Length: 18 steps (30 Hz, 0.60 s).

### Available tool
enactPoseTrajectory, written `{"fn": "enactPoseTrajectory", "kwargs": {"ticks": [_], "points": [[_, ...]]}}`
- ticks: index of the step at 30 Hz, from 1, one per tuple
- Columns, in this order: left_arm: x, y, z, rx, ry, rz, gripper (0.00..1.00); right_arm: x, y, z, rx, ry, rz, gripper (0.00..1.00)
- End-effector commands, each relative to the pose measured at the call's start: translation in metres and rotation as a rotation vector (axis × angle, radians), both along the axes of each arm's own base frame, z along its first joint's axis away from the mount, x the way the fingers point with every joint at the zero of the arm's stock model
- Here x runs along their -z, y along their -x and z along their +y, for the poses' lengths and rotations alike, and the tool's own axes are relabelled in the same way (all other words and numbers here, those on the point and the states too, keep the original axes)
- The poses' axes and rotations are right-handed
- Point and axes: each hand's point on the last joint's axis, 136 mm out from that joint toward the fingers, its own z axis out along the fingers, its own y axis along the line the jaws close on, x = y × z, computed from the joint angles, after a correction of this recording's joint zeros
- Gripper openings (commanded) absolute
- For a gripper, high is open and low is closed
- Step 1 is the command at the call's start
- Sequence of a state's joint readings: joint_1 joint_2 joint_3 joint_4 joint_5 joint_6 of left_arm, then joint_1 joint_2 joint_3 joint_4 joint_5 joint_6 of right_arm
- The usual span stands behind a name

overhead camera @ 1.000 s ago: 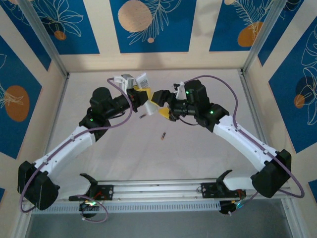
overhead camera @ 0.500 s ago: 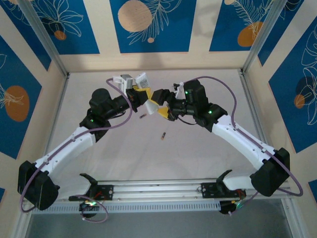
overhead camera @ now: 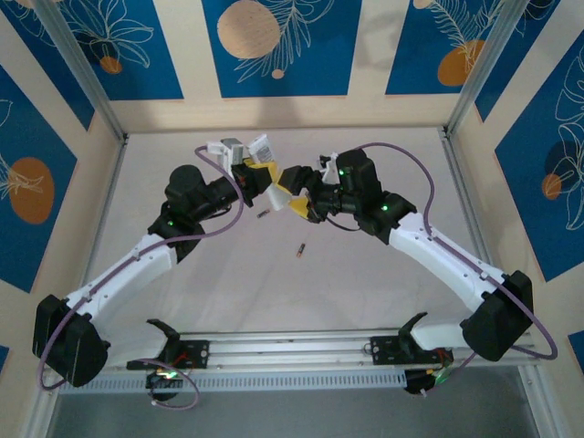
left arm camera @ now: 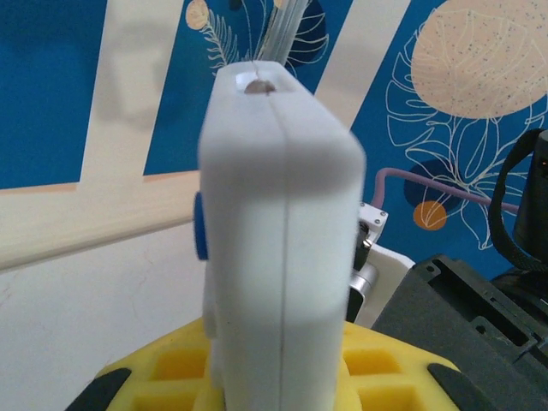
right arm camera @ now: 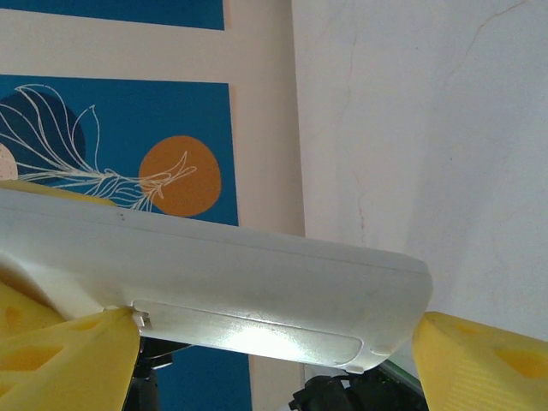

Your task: Load the batteries into the remote control

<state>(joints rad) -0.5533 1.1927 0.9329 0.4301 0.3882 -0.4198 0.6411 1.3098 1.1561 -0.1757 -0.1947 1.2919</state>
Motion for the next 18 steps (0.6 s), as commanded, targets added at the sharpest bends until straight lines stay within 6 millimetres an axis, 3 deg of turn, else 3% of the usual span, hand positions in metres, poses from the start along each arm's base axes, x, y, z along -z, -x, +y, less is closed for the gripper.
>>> {"fn": "enactPoseTrajectory", "kwargs": {"ticks": [1, 12, 18], "points": [[-0.042, 0.028, -0.003, 0.091, 0.093, -0.112, 0.00, 0.031, -0.014, -0.006, 0.068, 0.073, 0.048, 0.82], [-0.030, 0.044, -0.001, 0.037, -0.120, -0.354, 0.00, 0.062, -0.006, -0.009, 0.029, 0.118, 0.205, 0.75], [-0.022, 0.039, 0.005, -0.012, -0.178, -0.385, 0.00, 0.066, 0.005, -0.008, -0.007, 0.088, 0.227, 0.75]]}}
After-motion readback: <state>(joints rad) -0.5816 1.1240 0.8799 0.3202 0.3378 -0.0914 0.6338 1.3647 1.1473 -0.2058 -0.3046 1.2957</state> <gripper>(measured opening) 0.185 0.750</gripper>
